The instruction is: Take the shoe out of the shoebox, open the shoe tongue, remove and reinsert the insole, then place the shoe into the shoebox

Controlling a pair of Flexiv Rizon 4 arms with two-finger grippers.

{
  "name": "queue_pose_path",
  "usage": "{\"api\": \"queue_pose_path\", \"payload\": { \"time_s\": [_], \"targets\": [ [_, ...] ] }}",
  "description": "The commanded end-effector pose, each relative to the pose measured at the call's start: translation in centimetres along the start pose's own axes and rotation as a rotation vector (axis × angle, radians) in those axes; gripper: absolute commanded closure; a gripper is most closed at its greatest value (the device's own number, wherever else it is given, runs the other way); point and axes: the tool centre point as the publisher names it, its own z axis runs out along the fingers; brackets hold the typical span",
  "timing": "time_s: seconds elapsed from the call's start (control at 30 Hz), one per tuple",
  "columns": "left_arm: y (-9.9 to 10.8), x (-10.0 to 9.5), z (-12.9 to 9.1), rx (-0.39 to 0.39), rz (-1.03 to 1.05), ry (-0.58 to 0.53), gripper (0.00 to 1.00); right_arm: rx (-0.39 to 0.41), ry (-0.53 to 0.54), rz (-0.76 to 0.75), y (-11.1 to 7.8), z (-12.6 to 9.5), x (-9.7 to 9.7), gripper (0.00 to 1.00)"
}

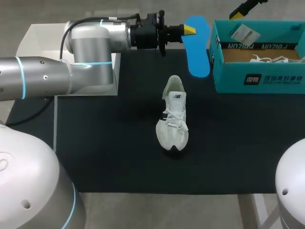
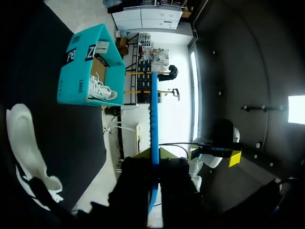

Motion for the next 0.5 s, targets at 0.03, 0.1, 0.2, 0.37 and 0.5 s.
{"api": "queue_pose_path", "payload": {
  "time_s": [0.03,0.1,0.2,0.37,0.5],
  "targets": [
    [-0.6,-0.1,0.6,0.021,-0.014,0.006,1.00,0.009,-0.307,-0.005,0.3,0.9,1.0,0.00],
    [-0.7,0.0,0.8,0.019,-0.026,0.011,1.00,0.009,-0.333,-0.016,0.1,1.3,1.0,0.00],
    [-0.8,0.1,0.9,0.010,-0.039,0.010,1.00,-0.003,-0.363,-0.041,-0.5,1.7,1.2,0.00],
    [-0.8,-0.2,1.1,-0.012,-0.060,0.002,1.00,-0.008,-0.401,-0.091,-0.9,2.3,1.2,0.00],
    [-0.9,-0.5,0.9,-0.014,-0.084,0.006,1.00,-0.006,-0.401,-0.098,-1.1,2.5,1.2,0.00]
  ]
}}
